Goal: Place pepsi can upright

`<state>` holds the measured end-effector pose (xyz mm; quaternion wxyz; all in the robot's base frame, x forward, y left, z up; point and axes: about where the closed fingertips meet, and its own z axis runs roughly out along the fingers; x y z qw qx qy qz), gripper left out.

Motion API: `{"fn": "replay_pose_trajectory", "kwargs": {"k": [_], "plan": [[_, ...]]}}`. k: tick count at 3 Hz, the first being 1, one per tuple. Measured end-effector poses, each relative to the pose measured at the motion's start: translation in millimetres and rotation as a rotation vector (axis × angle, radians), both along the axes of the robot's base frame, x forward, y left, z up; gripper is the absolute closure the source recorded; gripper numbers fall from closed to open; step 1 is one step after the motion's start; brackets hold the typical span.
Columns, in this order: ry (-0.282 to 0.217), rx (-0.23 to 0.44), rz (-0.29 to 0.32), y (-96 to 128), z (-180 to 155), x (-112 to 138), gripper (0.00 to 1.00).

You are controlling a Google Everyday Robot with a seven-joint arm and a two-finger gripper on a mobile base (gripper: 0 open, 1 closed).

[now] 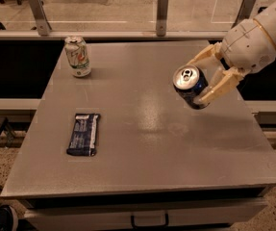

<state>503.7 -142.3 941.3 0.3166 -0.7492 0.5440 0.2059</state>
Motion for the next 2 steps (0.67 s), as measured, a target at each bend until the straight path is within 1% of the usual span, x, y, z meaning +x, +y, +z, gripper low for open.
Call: {"fn": "replay_pose_trajectory", "kwargs": {"k": [1,2], "plan": [[0.158,0.136,-0.193,-1.1,-0.1,2.8,1.00],[0.289,0.267,-0.334,-0.1,-8.2,4.5,1.00]]}}
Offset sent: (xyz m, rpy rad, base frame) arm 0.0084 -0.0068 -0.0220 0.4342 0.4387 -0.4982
